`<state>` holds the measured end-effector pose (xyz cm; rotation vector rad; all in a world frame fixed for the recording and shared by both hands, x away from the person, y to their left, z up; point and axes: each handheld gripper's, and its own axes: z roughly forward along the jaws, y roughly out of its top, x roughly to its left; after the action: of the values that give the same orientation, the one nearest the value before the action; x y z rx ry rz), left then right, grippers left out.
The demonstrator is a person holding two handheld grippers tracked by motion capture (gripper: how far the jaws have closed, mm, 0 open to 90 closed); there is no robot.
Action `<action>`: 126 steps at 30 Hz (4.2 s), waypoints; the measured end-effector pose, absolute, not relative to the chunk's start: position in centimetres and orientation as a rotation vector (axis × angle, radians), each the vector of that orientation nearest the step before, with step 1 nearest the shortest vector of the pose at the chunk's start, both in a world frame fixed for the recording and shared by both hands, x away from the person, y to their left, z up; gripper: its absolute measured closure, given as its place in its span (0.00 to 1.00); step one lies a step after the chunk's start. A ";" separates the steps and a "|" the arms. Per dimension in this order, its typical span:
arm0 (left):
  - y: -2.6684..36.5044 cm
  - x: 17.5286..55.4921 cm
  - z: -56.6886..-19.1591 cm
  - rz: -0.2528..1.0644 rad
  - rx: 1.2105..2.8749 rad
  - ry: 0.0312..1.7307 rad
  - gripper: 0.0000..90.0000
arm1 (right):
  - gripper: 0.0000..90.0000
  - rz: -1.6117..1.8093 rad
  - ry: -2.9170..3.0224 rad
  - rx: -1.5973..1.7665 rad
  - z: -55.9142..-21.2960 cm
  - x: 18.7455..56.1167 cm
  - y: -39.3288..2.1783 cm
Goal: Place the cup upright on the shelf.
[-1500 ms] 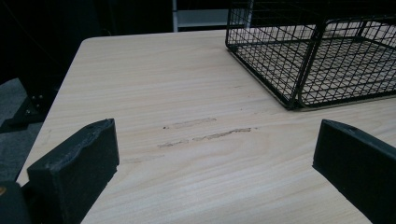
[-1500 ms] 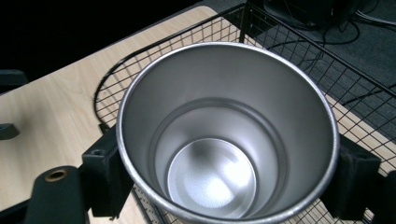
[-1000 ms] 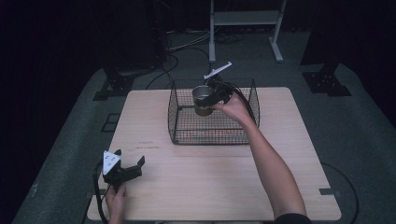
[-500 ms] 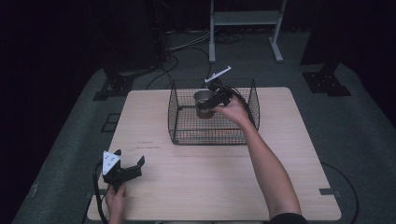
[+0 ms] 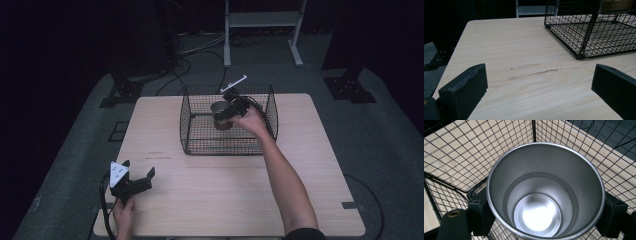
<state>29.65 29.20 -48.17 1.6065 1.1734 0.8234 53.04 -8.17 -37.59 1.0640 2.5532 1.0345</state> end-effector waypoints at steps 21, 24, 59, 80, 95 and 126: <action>29.2 29.6 -48.2 0.823 1.605 1.172 0.00 | 0.20 0.946 2.586 1.078 -40.1 53.8 -7.8; 29.2 29.6 -48.2 0.824 1.605 1.172 0.00 | 0.19 0.921 2.595 1.082 -40.5 53.9 -7.7; 29.2 29.7 -48.2 0.825 1.604 1.172 0.00 | 0.14 0.838 2.635 1.036 -40.7 53.3 -7.5; 29.1 29.7 -48.2 0.825 1.608 1.173 0.00 | 0.13 0.836 2.631 1.045 -40.5 53.1 -8.0; 29.1 29.7 -48.2 0.831 1.613 1.177 0.00 | 0.13 0.840 2.616 1.052 -40.6 52.7 -8.8; 28.9 29.7 -48.2 0.839 1.623 1.168 0.00 | 0.14 1.229 2.480 0.978 -35.4 45.9 -14.0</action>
<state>29.73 28.93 -48.21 1.6233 1.1682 0.8390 45.94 -14.04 -35.45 0.9777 2.4798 1.2293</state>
